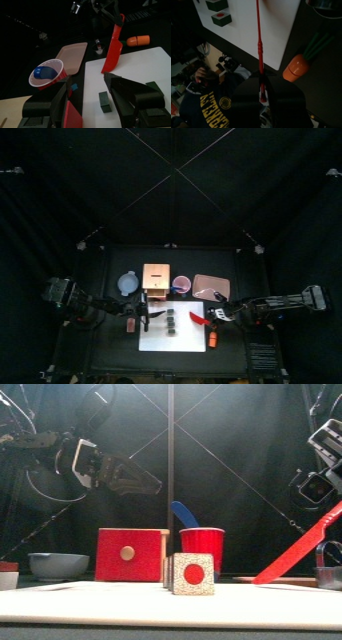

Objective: Place sushi on board then cut the sushi with the knife then place the pieces on the plate
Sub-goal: Place the 4 sushi pieces on the plate

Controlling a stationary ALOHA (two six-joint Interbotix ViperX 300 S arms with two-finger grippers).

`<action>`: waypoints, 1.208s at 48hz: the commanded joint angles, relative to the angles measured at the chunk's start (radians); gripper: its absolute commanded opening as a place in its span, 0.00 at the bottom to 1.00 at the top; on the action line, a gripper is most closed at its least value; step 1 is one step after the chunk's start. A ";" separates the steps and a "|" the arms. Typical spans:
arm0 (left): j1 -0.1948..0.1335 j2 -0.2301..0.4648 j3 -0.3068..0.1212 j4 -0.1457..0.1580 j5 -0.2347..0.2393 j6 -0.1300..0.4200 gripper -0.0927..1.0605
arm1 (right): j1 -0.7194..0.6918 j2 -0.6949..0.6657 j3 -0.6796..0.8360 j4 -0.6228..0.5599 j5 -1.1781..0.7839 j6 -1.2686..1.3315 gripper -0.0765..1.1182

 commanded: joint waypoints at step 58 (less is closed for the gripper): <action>0.014 -0.052 0.048 0.061 -0.044 0.005 0.85 | 0.232 0.445 -0.215 -0.290 -0.184 0.428 0.71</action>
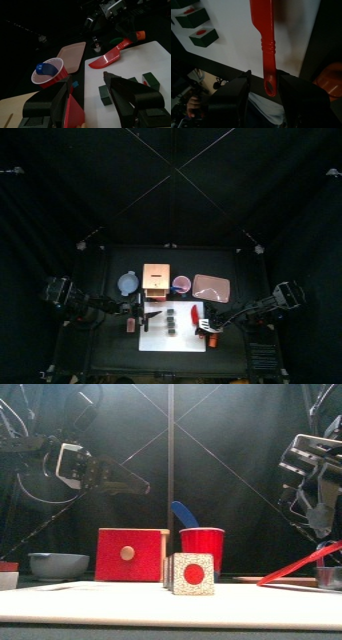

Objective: Place sushi on board then cut the sushi with the knife then place the pieces on the plate
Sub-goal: Place the 4 sushi pieces on the plate

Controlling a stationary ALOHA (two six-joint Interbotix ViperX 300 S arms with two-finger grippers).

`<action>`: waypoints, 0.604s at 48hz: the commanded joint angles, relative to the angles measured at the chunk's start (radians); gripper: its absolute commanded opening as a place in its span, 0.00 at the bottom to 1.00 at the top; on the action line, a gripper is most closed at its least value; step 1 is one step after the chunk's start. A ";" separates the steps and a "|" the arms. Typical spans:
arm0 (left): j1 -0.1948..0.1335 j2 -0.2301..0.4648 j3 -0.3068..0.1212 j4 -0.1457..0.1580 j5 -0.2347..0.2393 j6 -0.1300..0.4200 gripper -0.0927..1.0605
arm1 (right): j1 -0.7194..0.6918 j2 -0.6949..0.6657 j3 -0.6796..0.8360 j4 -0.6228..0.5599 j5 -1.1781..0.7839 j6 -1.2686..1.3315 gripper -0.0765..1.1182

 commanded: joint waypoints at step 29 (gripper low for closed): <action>0.002 -0.014 -0.021 0.005 -0.011 0.000 0.85 | 0.009 -0.005 -0.137 -0.290 0.353 -0.077 0.71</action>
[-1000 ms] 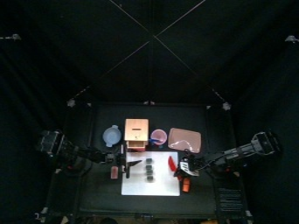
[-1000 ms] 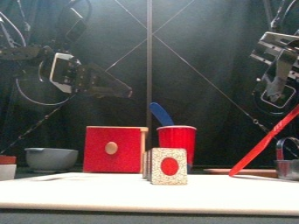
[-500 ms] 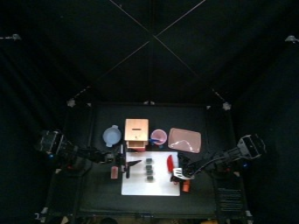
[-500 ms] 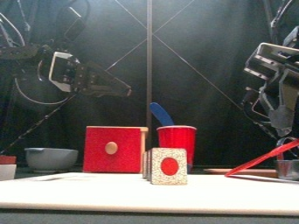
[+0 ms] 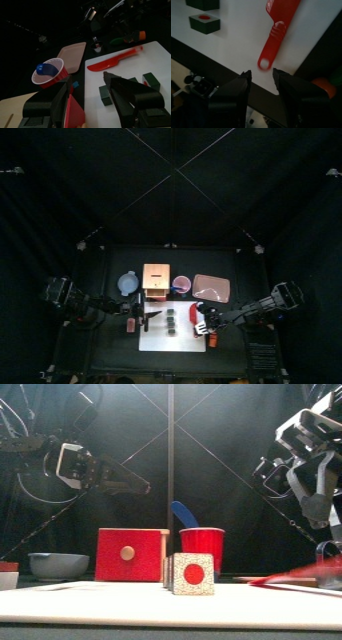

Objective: Place sushi on board then cut the sushi with the knife then place the pieces on the plate
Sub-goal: Place the 4 sushi pieces on the plate

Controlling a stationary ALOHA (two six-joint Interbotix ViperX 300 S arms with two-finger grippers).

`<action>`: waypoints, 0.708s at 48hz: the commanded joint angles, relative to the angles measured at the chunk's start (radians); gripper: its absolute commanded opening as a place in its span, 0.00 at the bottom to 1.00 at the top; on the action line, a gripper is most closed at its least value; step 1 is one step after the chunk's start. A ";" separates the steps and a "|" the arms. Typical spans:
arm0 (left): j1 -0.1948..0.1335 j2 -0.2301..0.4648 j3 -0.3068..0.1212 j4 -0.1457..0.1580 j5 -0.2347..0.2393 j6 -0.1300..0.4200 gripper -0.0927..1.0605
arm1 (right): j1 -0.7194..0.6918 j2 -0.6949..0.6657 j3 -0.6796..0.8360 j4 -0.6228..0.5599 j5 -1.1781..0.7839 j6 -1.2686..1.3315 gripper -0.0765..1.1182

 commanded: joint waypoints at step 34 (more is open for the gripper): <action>0.025 -0.048 -0.035 -0.044 -0.011 -0.002 0.85 | -0.314 0.057 -0.278 -0.035 0.137 -1.063 0.71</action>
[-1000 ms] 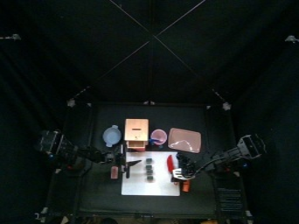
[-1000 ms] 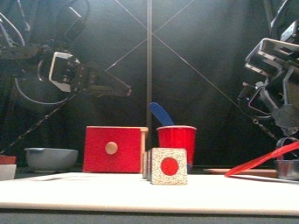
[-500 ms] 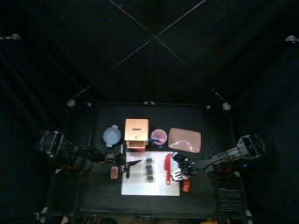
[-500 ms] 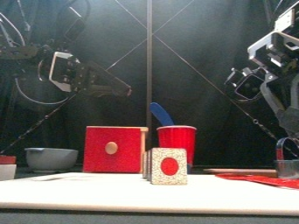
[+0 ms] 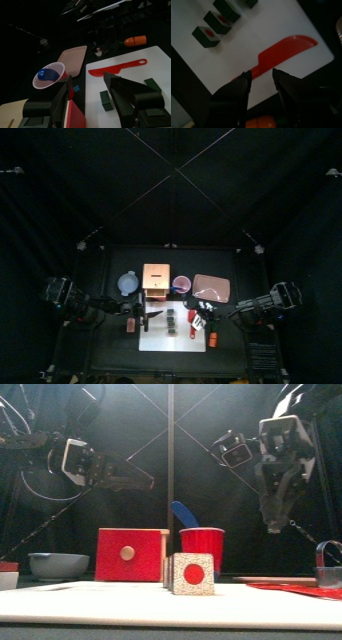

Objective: Place sushi on board then cut the sushi with the knife then place the pieces on the plate
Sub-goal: Place the 4 sushi pieces on the plate

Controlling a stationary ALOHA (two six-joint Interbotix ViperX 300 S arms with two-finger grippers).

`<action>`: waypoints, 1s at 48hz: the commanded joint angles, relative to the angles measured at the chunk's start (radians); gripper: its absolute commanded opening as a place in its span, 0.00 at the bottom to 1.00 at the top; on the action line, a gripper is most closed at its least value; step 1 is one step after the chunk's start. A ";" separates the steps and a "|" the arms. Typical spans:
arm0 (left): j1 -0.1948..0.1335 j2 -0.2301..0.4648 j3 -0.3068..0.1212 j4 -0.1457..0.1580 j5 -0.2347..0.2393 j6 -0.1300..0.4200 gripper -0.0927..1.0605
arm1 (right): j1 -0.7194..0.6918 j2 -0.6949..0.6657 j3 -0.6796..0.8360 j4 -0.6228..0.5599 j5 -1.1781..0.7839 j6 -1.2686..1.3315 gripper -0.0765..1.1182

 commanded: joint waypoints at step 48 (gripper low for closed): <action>0.069 -0.110 0.104 -0.140 -0.011 -0.009 0.85 | -0.129 0.410 -0.408 0.198 0.035 -0.673 0.71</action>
